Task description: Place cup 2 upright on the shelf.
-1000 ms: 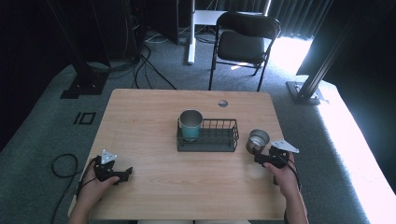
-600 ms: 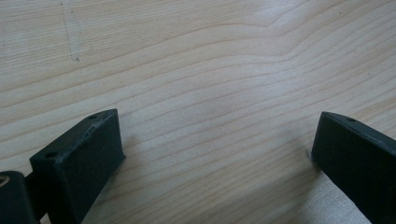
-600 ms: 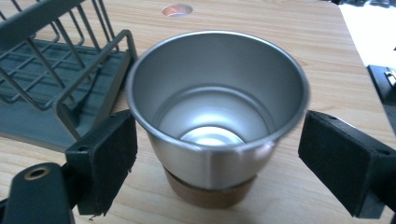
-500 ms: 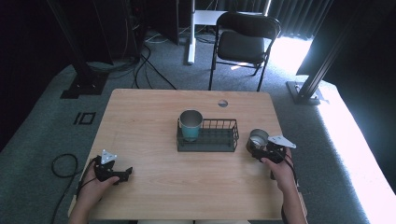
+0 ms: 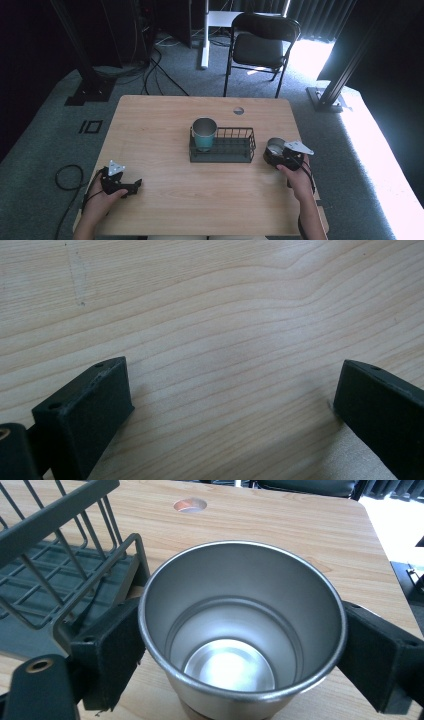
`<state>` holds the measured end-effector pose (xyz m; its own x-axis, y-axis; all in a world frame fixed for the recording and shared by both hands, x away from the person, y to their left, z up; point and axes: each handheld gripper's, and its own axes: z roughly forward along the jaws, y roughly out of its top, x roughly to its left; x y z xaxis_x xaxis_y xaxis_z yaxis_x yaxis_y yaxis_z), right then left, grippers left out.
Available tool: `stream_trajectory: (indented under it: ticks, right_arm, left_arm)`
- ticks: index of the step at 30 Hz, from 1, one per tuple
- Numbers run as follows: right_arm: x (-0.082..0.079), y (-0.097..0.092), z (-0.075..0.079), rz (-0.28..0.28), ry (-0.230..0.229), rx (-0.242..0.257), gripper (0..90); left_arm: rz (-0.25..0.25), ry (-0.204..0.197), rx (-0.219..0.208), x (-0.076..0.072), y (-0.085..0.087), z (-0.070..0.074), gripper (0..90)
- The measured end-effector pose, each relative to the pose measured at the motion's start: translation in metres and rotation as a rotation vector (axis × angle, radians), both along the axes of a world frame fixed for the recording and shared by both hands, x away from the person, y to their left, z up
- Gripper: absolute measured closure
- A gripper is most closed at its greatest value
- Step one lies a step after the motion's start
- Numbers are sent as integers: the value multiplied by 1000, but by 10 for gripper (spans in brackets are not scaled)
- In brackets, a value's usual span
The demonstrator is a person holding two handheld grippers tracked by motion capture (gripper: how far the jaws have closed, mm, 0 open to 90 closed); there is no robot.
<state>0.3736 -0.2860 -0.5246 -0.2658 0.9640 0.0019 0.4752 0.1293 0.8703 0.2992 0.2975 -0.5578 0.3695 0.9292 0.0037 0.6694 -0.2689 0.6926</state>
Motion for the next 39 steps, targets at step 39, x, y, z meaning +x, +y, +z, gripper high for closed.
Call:
stream_trajectory:
  ticks: [39]
  right_arm:
    - [5, -1, 27, -7, -19, -2, 129]
  left_arm:
    - [0, 0, 0, 0, 0, 0, 26]
